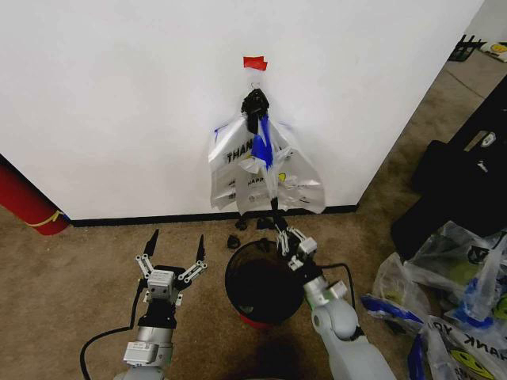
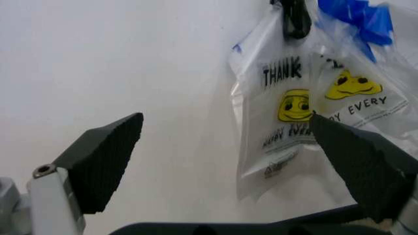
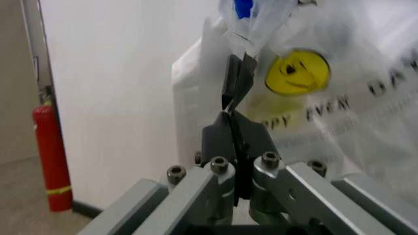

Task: Pick up the garbage bag from the wall and place it over the trash bin.

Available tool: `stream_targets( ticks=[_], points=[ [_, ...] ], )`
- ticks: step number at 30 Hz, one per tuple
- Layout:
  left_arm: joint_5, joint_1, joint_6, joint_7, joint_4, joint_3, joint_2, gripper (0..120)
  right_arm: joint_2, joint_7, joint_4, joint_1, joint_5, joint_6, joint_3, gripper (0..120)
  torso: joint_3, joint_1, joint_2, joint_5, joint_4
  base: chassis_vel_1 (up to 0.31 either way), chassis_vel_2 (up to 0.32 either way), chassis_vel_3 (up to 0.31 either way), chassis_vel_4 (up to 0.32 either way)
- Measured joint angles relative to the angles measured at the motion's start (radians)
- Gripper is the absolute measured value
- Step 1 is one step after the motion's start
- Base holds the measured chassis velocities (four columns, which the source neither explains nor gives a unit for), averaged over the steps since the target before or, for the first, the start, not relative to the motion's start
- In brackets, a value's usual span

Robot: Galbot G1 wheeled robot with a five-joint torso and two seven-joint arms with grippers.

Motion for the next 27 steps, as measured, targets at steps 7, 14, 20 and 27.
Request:
stream_targets(
  ticks=[7, 14, 20, 27],
  points=[
    [-0.007, 0.000, -0.005, -0.005, 0.000, -0.007, 0.005, 100, -0.023, -0.117, -0.002, -0.053, 0.041, 0.025, 0.029, 0, 0.000, 0.000, 0.000, 0.0001, 0.0000, 0.000, 0.000, 0.000, 0.000],
    [-0.014, -0.005, -0.006, -0.006, 0.007, -0.009, 0.009, 100, -0.047, -0.337, 0.014, -0.069, 0.117, 0.017, 0.126, 0, 0.000, 0.000, 0.000, -0.0002, -0.0001, 0.000, 0.000, 0.000, 0.000],
    [-0.015, -0.010, -0.006, -0.006, 0.012, -0.008, 0.010, 100, -0.057, -0.576, 0.002, -0.062, 0.170, -0.012, 0.220, 0, 0.000, 0.000, 0.000, 0.0001, 0.0000, 0.000, 0.000, 0.000, 0.000],
    [-0.017, -0.015, -0.006, -0.006, 0.023, -0.005, 0.011, 100, -0.063, -0.742, -0.040, -0.040, 0.180, -0.050, 0.311, 0, 0.000, 0.000, 0.000, 0.0000, 0.0000, 0.000, 0.000, 0.000, 0.000]
  ],
)
